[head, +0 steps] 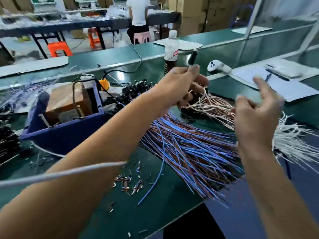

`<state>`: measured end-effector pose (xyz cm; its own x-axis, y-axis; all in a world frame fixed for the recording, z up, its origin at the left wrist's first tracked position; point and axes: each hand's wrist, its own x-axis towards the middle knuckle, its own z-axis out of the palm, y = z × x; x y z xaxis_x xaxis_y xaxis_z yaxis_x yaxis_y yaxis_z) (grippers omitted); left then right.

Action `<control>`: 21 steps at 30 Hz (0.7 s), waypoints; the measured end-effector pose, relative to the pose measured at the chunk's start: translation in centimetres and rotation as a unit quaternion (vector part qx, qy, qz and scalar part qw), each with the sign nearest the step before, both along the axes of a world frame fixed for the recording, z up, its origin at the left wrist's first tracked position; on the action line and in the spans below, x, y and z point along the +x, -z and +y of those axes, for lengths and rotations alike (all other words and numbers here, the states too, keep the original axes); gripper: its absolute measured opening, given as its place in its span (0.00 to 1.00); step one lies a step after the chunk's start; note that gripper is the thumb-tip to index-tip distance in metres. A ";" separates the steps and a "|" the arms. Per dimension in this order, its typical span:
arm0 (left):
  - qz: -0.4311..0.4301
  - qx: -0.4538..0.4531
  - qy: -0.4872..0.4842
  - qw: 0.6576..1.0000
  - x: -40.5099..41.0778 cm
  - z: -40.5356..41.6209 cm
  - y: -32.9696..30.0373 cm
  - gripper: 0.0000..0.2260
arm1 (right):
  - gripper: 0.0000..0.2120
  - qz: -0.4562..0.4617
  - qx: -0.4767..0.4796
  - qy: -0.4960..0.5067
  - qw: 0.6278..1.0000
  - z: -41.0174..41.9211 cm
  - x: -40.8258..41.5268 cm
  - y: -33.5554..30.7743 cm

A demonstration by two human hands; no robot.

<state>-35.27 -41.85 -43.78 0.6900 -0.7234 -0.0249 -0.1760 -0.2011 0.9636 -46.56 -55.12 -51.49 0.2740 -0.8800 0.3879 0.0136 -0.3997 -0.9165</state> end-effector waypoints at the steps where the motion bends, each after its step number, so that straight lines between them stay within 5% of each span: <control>1: -0.025 0.023 0.006 0.999 -0.2 -1.0 -0.4 0.22 | 0.24 0.026 -0.066 0.024 0.997 -0.5 -0.4 -0.2; 5: -0.091 0.031 -0.015 0.995 -1.1 -5.1 -1.2 0.24 | 0.21 0.080 -0.287 0.026 0.954 -0.7 -0.2 -0.8; 9: 0.022 -0.044 -0.043 0.998 -0.8 -7.6 -1.5 0.24 | 0.25 0.101 -0.209 -0.169 0.958 -0.1 1.1 -1.0; 15: 0.219 -0.189 -0.027 0.957 0.6 -8.9 -1.8 0.24 | 0.11 0.024 -0.196 -0.178 0.964 -4.0 0.8 -1.5; 21: 0.223 -0.054 -0.114 0.967 2.7 -9.8 0.3 0.24 | 0.11 0.148 -0.326 -0.113 0.927 -9.1 -2.4 -2.7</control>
<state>-32.58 -51.62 -44.13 0.7698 -0.5691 -0.2891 0.2980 -0.0803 0.9512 -49.01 -64.21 -48.81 0.6013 -0.3934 0.6955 -0.0496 -0.8871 -0.4589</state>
